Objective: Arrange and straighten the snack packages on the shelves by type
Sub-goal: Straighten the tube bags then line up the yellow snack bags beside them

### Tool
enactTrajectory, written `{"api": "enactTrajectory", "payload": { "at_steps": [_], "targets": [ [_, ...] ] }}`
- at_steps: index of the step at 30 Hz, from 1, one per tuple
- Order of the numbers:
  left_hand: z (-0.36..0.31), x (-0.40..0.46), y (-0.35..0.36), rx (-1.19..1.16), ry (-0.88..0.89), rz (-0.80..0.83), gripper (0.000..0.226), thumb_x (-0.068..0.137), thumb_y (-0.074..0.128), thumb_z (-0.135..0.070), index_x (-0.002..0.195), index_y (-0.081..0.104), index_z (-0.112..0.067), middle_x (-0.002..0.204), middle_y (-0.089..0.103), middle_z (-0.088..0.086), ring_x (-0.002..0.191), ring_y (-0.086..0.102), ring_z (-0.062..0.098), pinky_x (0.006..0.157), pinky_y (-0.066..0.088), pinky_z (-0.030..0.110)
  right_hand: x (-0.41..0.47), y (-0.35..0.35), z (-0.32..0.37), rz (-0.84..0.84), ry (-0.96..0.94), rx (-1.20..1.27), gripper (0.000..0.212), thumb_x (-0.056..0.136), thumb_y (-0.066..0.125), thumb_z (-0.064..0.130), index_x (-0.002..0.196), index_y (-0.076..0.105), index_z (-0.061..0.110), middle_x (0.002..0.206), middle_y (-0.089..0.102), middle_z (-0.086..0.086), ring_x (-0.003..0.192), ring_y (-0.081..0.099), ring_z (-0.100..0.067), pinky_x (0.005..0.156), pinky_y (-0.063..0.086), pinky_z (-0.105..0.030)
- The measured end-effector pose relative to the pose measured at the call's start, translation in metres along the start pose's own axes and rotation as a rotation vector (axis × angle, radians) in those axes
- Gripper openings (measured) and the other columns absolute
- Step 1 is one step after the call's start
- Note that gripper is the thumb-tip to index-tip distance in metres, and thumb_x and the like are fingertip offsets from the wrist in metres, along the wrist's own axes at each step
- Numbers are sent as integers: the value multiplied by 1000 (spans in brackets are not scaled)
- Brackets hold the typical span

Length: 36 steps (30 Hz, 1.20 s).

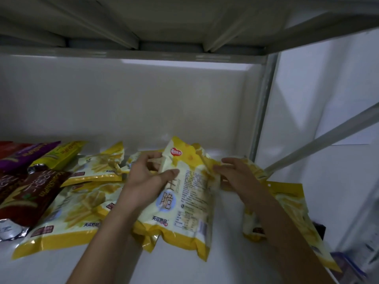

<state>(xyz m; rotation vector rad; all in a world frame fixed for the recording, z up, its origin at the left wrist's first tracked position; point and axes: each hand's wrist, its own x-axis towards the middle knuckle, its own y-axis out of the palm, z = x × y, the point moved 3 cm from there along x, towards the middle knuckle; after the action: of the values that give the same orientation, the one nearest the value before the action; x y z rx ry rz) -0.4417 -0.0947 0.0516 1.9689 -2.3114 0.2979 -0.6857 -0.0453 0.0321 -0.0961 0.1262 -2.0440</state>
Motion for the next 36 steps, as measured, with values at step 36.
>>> {"api": "enactTrajectory", "payload": {
  "at_steps": [36],
  "targets": [
    [-76, 100, 34, -326, 60, 438, 49, 79, 83, -10, 125, 68, 3, 119, 76, 17, 111, 74, 35, 98, 59, 46, 45, 17, 131, 301, -318, 371, 48, 82, 78, 25, 121, 69, -3, 118, 77, -18, 109, 75, -36, 94, 61, -49]
  ]
}}
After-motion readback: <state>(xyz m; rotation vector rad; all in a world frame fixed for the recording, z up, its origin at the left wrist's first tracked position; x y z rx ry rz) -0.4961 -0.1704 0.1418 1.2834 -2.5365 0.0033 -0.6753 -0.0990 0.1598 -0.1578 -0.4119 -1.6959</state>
